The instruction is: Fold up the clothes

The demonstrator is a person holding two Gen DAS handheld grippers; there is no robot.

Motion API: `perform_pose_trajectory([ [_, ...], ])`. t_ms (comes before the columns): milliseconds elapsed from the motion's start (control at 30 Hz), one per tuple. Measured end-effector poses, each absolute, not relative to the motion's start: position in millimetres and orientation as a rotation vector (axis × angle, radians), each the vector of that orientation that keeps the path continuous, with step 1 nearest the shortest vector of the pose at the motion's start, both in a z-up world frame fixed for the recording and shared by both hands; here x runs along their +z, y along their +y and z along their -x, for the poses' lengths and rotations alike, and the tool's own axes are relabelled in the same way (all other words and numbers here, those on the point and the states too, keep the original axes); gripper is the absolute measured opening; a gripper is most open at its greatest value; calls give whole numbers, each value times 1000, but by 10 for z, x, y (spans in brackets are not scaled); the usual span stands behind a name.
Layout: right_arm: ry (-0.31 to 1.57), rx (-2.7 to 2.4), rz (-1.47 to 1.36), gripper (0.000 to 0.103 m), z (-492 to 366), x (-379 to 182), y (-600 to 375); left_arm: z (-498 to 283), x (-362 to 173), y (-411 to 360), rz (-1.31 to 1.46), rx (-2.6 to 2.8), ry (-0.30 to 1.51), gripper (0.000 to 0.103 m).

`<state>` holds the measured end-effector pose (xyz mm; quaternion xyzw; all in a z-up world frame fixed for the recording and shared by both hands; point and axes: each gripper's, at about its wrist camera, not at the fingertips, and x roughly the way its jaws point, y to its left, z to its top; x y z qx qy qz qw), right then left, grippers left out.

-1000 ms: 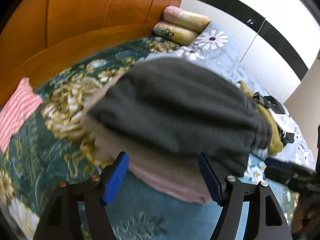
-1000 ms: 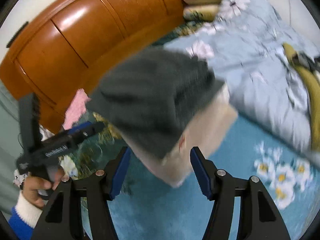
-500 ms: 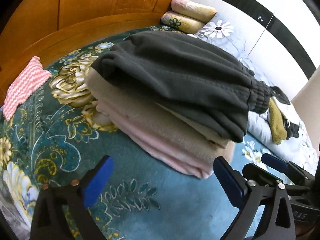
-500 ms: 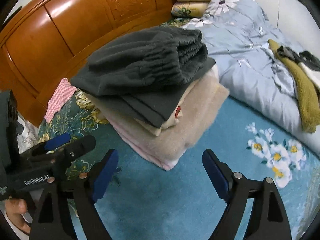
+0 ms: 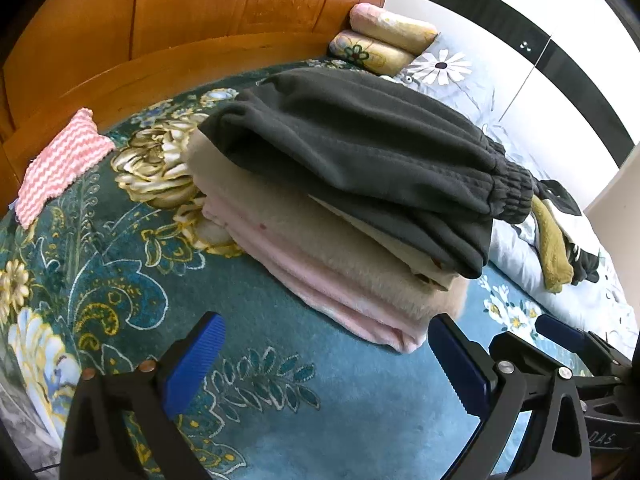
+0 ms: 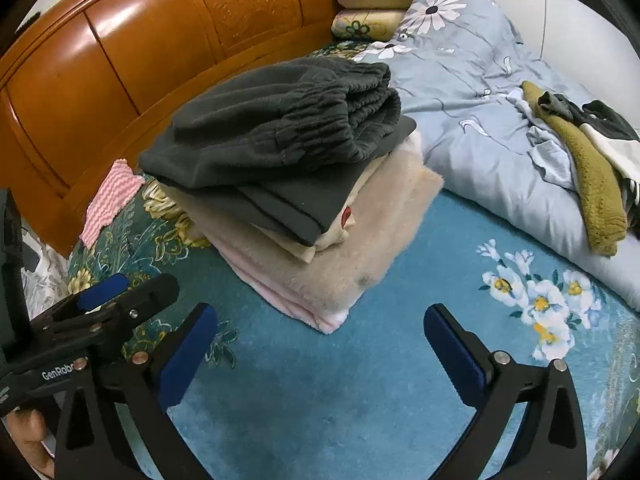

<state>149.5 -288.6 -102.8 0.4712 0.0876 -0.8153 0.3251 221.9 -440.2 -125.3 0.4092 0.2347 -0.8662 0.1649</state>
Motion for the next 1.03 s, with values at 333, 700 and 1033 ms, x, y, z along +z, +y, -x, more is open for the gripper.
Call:
perform_pose_trajectory([
  [333, 295, -2199, -1188, 103, -1545, -1048, -2915, -2219, -1331, -4397, -1183, -2437, 611, 103],
  [700, 300, -2225, -1190, 103, -1486, -1041, -2868, -2178, -1396, -4378, -1178, -2393, 557, 103],
  [1033, 303, -2229, -1196, 103, -1500, -1039, -2850, -2178, -1325, -4325, -1139, -2387, 474, 103],
])
